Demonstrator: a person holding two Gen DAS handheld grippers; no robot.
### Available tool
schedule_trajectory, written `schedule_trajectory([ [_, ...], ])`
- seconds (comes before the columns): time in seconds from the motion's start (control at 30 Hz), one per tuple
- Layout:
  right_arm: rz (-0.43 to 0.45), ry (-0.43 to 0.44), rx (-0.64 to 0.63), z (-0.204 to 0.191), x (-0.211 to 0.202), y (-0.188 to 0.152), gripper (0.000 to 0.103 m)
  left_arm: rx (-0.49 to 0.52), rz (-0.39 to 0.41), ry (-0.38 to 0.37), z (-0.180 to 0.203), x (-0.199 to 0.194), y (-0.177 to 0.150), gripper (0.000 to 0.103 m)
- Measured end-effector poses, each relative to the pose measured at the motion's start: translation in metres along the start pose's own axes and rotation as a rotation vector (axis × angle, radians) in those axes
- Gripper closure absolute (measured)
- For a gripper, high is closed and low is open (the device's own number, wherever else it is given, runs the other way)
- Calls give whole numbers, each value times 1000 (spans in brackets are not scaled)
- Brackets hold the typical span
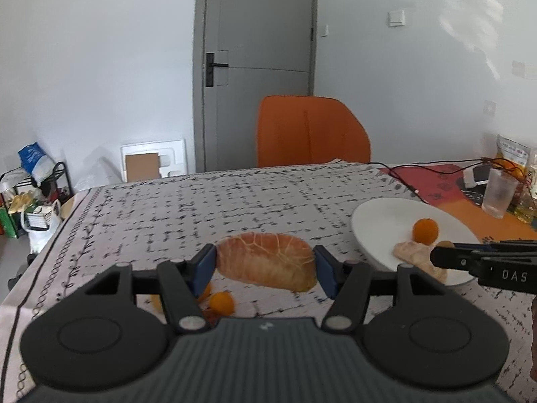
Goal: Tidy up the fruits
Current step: 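Carry the brown fruit and pomelo segment over the white plate with both grippers, then open both grippers to drop the fruit and segment onto the plate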
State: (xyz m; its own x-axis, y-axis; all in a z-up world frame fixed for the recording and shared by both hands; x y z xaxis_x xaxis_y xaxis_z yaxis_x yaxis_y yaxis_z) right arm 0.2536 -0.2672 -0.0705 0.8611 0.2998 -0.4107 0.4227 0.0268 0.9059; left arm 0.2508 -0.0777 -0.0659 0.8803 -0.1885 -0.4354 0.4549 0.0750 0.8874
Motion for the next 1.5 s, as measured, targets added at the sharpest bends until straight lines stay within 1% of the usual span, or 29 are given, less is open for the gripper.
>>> schedule_trajectory([
  [0.33, 23, -67, 64, 48, -15, -5, 79, 38, 5, -49, 38, 13, 8, 42],
  [0.53, 26, -93, 90, 66, -18, -9, 79, 63, 1, -80, 63, 24, 12, 42],
  [0.7, 24, -98, 105, 75, -15, -11, 79, 87, -12, -111, 84, 34, 8, 42],
  [0.73, 23, -94, 106, 76, -14, -11, 77, 90, -16, -117, 87, 36, 7, 42],
  [0.8, 26, -84, 108, 77, -13, -11, 71, 96, -24, -128, 93, 41, 5, 42],
  [0.93, 28, -87, 92, 77, -17, -13, 62, 117, -43, -151, 107, 50, 1, 42],
  [1.27, 26, -94, 161, 95, -25, -21, 60, 164, -81, -185, 136, 69, -13, 41],
  [1.33, 32, -96, 161, 96, -27, -20, 58, 171, -94, -191, 140, 72, -14, 41],
  [1.4, 36, -96, 161, 96, -27, -19, 53, 183, -104, -192, 143, 74, -16, 38],
  [1.43, 38, -95, 161, 96, -27, -18, 53, 193, -100, -186, 142, 74, -16, 35],
  [1.5, 41, -90, 162, 95, -27, -18, 53, 205, -89, -160, 139, 72, -14, 22],
])
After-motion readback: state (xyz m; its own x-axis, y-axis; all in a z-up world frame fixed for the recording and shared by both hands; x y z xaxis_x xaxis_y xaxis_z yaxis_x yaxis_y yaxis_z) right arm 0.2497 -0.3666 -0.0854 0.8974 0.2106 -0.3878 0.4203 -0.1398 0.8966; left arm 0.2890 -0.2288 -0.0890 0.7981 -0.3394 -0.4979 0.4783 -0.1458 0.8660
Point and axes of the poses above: each gripper's, at about its wrist camera, not at the fingertips, and x roughly the way its jaws point, z to its right, y to its top, the point moved 10 cm from there along x, roughly the way its jaws point, and after that the axes turned 8 degrees about -x, right-handed, at the moved point
